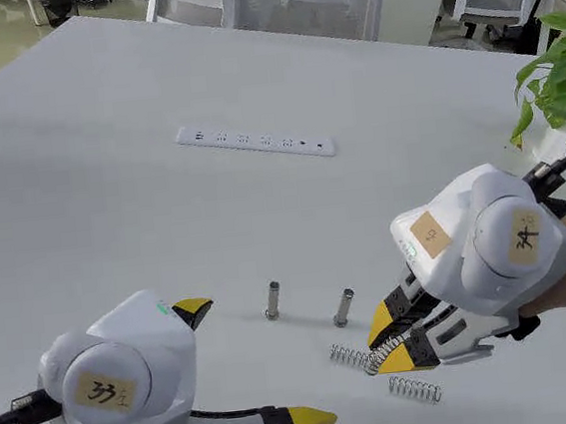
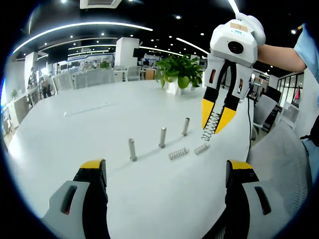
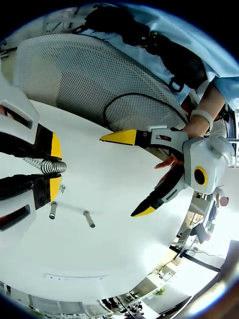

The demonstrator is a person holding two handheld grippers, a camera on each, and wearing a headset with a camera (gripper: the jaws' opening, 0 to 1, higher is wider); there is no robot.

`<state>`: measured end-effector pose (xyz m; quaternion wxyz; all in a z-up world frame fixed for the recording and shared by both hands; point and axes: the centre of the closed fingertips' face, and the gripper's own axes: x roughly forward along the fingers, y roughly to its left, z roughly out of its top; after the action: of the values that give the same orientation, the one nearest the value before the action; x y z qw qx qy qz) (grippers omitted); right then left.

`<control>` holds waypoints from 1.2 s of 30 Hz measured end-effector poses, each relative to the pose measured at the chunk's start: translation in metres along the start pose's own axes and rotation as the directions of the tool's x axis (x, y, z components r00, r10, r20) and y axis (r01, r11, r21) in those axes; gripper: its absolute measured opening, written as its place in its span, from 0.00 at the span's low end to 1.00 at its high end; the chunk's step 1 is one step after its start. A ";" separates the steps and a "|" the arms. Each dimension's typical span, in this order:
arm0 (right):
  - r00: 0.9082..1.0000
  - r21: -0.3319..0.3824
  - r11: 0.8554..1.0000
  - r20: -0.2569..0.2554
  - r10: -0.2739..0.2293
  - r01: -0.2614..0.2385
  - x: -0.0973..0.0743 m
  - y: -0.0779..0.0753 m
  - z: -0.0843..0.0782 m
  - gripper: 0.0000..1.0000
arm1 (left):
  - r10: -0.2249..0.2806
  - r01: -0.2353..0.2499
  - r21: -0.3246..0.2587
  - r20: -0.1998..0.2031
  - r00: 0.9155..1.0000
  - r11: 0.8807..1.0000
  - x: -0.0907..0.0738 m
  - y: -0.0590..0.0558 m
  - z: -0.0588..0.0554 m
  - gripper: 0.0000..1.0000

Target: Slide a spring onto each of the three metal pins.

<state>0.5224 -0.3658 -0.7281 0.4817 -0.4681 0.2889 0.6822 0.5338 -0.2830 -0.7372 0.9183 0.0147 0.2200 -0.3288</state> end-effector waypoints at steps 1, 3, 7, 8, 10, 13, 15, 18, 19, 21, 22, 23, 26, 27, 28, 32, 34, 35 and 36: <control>1.000 -0.002 1.000 -0.004 0.000 0.000 0.000 -0.003 0.001 0.07 | 0.001 -0.001 -0.006 0.002 1.000 1.000 -0.001 0.001 -0.001 0.99; 1.000 -0.017 1.000 -0.016 -0.005 0.004 0.000 -0.008 0.001 0.07 | 0.006 -0.006 -0.012 0.000 1.000 1.000 -0.002 0.002 -0.002 0.98; 1.000 -0.031 1.000 -0.018 -0.008 0.008 -0.003 -0.019 0.007 0.07 | 0.015 -0.014 -0.021 0.003 1.000 1.000 -0.004 0.004 -0.004 0.97; 1.000 -0.034 0.999 -0.019 -0.010 0.009 -0.003 -0.022 0.008 0.07 | 0.015 -0.015 -0.023 0.002 1.000 1.000 -0.005 0.004 -0.004 0.97; 1.000 -0.047 0.999 -0.022 -0.015 0.014 -0.004 -0.029 0.012 0.07 | 0.023 -0.023 -0.025 0.002 1.000 0.999 -0.006 0.005 -0.005 0.97; 0.999 -0.072 0.997 -0.036 -0.025 0.022 -0.004 -0.040 0.016 0.07 | 0.027 -0.027 -0.025 -0.003 1.000 0.999 -0.008 0.006 -0.008 0.97; 0.998 -0.095 0.995 -0.051 -0.035 0.030 -0.004 -0.048 0.018 0.07 | 0.025 -0.025 -0.018 -0.008 1.000 1.000 -0.008 0.005 -0.010 0.97; 0.999 -0.104 0.994 -0.041 -0.034 0.029 -0.004 -0.058 0.026 0.07 | 0.029 -0.029 -0.001 -0.014 0.999 1.000 -0.008 0.005 -0.012 0.97; 0.999 -0.110 0.993 -0.041 -0.036 0.032 -0.004 -0.063 0.028 0.07 | 0.030 -0.030 0.001 -0.012 0.999 1.000 -0.008 0.005 -0.011 0.97; 0.998 -0.129 0.991 -0.049 -0.042 0.035 -0.002 -0.070 0.032 0.07 | 0.036 -0.036 0.015 -0.009 0.999 0.999 -0.007 0.005 -0.011 0.97; 0.998 -0.133 0.991 -0.051 -0.042 0.035 -0.001 -0.073 0.033 0.07 | 0.036 -0.036 0.014 -0.010 0.999 0.999 -0.007 0.005 -0.011 0.97; 0.998 -0.138 0.990 -0.053 -0.041 0.034 0.000 -0.076 0.034 0.07 | 0.034 -0.034 0.011 -0.011 0.999 0.999 -0.007 0.005 -0.012 0.97; 0.997 -0.156 0.987 -0.066 -0.041 0.030 0.004 -0.085 0.037 0.07 | 0.034 -0.034 0.008 -0.012 0.999 0.999 -0.006 0.005 -0.014 0.96; 0.997 -0.159 0.987 -0.071 -0.040 0.029 0.005 -0.087 0.038 0.07 | 0.034 -0.034 0.007 -0.010 0.999 0.999 -0.006 0.006 -0.014 0.96; 0.996 -0.168 0.986 -0.080 -0.038 0.024 0.006 -0.089 0.038 0.07 | 0.034 -0.034 0.006 -0.009 0.999 0.999 -0.006 0.006 -0.014 0.96; 0.993 -0.195 0.981 -0.109 -0.039 0.017 0.013 -0.098 0.040 0.07 | 0.040 -0.040 0.006 -0.008 0.999 0.999 -0.006 0.008 -0.014 0.96; 0.993 -0.194 0.981 -0.110 -0.031 0.009 0.018 -0.106 0.040 0.07 | 0.043 -0.042 0.008 -0.007 0.999 0.999 -0.006 0.009 -0.014 0.96; 0.993 -0.194 0.981 -0.113 -0.029 0.006 0.020 -0.108 0.039 0.07 | 0.042 -0.042 0.007 -0.003 0.999 0.999 -0.006 0.008 -0.013 0.96; 0.993 -0.198 0.980 -0.119 -0.026 0.002 0.022 -0.109 0.040 0.07 | 0.042 -0.042 0.005 -0.001 0.999 0.999 -0.006 0.008 -0.013 0.95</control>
<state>0.6067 -0.2836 -0.7263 0.4195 -0.5560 0.2451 0.6744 0.5297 -0.2707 -0.7472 0.9248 0.0219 0.2192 -0.3102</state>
